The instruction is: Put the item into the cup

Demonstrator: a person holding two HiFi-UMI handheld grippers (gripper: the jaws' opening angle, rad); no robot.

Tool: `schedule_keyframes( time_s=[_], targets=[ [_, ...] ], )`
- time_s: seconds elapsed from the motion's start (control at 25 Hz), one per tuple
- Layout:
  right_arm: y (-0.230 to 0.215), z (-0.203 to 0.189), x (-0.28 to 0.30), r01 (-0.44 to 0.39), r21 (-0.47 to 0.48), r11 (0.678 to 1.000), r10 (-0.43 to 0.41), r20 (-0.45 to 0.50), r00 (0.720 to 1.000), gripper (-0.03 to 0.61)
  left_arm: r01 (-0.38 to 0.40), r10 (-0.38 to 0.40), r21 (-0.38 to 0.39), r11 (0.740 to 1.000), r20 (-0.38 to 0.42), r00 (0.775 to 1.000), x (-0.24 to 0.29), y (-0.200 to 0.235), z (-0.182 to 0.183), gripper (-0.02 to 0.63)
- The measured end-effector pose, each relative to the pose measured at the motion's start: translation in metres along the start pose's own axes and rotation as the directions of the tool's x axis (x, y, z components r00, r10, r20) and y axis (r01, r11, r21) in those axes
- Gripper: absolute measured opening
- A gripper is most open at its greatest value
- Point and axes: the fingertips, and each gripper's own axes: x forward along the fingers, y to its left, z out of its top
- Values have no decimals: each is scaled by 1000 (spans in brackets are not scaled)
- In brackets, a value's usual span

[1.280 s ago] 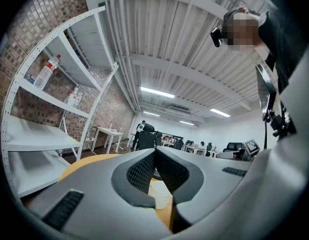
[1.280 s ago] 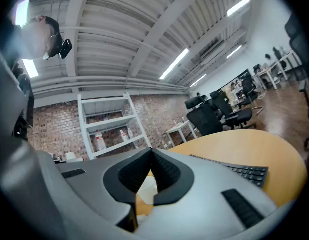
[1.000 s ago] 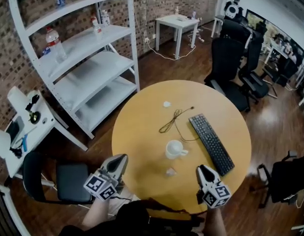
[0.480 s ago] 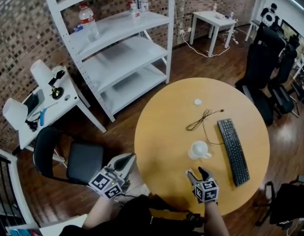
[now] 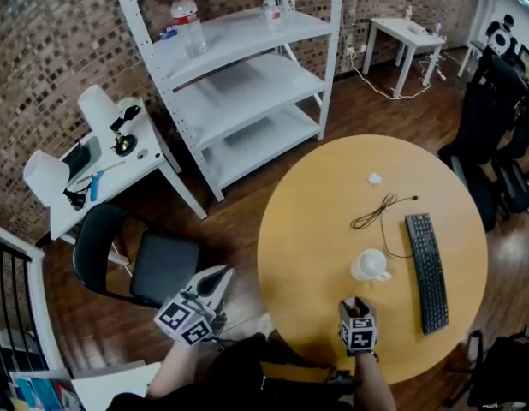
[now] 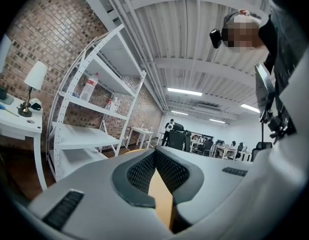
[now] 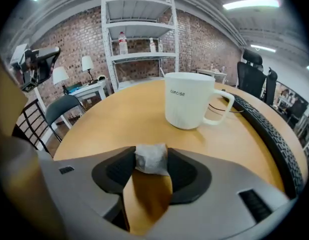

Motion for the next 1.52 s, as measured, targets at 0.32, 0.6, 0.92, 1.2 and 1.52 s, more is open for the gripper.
schedule_keyframes(
  time_s=[0.32,0.6,0.92,1.2,1.52],
  targets=[
    [-13,35,-42,8,87,996,-22,159,987,179,99,-99,-8,995,-4,995,32,-9,-6,-8],
    [-45,109,-91,65,36,997,-73,321,944,179,215,-215,-5,977,27,976,68,-36,6,-8],
    [-66,162,-79,85,-58,995,-60,338,939,179,146,-146,16,989,57,988,46,-20,10,-8],
    [-67,159,-53,70,-53,996,-50,307,951,239,28,-27,-18,999,67,997,7,12,4,-8],
    [-75,169,-78,73,35,997,-81,416,906,242,28,-27,-7,1000,70,997,8,14,8,-8]
  ],
)
